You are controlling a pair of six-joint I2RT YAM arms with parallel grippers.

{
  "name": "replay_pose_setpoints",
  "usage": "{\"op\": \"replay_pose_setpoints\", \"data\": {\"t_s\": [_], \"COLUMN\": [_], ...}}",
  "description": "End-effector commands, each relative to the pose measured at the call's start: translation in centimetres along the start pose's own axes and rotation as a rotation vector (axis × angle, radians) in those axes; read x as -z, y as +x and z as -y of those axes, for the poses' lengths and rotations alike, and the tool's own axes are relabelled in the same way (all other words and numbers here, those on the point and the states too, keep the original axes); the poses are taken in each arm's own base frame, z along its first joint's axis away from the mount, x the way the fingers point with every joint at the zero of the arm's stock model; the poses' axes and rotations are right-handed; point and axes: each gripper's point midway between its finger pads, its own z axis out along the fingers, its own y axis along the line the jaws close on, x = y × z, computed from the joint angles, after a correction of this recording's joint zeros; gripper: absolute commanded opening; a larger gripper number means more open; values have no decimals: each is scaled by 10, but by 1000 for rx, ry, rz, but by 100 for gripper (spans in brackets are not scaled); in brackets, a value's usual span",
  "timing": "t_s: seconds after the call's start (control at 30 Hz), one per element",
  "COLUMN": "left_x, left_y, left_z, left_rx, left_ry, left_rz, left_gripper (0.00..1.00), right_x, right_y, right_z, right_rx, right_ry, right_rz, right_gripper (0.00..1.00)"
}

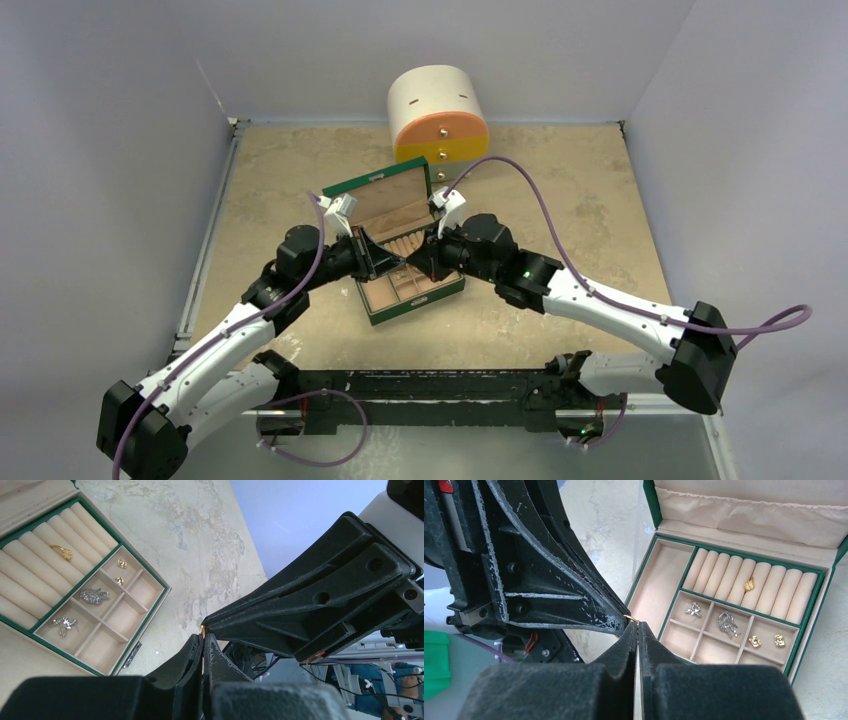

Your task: Organize the mixed jewelry

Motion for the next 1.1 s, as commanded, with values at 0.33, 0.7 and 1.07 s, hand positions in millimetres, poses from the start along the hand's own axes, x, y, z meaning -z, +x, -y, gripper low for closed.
{"op": "replay_pose_setpoints", "data": {"t_s": [0.33, 0.7, 1.07], "left_x": [12, 47, 68], "left_y": [-15, -11, -10], "left_z": [46, 103, 131], "left_rx": [-87, -249, -306], "left_ry": [181, 386, 493], "left_rz": [27, -57, -72], "left_gripper": [0, 0, 0], "right_x": [50, 89, 115], "right_y": [-29, -33, -40], "right_z": [-46, -58, -90], "right_rx": [39, 46, 9], "right_ry": [-232, -384, -694], "right_rz": [115, 138, 150], "right_gripper": [30, 46, 48]}}
